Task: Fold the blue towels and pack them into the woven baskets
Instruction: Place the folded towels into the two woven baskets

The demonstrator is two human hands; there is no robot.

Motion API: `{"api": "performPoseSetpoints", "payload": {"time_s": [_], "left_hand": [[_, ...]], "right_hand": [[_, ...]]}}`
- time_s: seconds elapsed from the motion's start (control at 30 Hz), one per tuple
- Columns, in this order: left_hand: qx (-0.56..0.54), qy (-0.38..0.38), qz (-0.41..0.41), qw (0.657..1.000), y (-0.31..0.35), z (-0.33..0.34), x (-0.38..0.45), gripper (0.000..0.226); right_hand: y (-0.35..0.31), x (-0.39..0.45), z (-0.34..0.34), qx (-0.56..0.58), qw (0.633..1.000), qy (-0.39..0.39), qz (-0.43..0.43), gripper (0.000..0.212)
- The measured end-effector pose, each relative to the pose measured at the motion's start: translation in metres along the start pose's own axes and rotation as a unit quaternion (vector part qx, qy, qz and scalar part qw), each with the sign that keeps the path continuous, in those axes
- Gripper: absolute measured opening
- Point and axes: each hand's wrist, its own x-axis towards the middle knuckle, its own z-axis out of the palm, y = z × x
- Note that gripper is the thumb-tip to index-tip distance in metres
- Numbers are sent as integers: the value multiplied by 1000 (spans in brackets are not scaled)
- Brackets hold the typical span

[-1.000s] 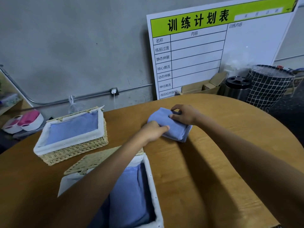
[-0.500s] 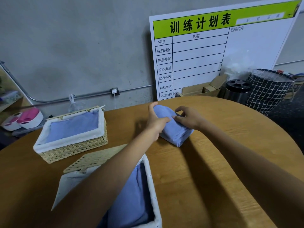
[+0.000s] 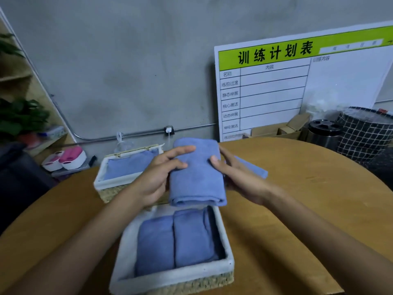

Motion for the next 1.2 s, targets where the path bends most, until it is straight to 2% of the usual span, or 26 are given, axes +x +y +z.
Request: {"api": "performPoseSetpoints", "payload": {"time_s": [0.13, 0.23, 0.4, 0.53, 0.63, 0.77, 0.83, 0.97, 1.03, 1.1, 1.2], "left_hand": [[27, 43, 9, 999, -1, -36, -40, 36], [109, 63, 14, 992, -12, -60, -58, 33], [244, 43, 51, 967, -31, -82, -84, 29], [339, 14, 70, 938, -50, -92, -93, 28], [436, 25, 71, 897, -63, -91, -98, 34], [604, 24, 65, 794, -60, -84, -105, 56], [647, 17, 67, 759, -62, -89, -106, 73], [706, 12, 61, 706, -76, -105, -102, 77], [701, 5, 47, 711, -81, -108, -101, 77], [672, 0, 40, 740, -83, -111, -101, 74], [631, 8, 83, 771, -75, -117, -104, 64]], "right_hand": [[9, -6, 48, 38, 999, 22, 23, 78], [22, -8, 71, -11, 999, 43, 23, 84], [44, -14, 94, -106, 992, 72, -2, 77], [56, -23, 101, -189, 981, 35, -20, 67], [61, -27, 103, -244, 969, -2, -25, 65], [63, -35, 95, -257, 966, -18, -8, 57], [66, -38, 93, -267, 963, -29, -3, 52], [66, -30, 95, -343, 937, -58, -25, 52], [69, -23, 97, -397, 913, -86, -37, 53], [70, -19, 98, -446, 888, -101, -43, 56], [65, -15, 94, -538, 836, -90, -55, 62]]}}
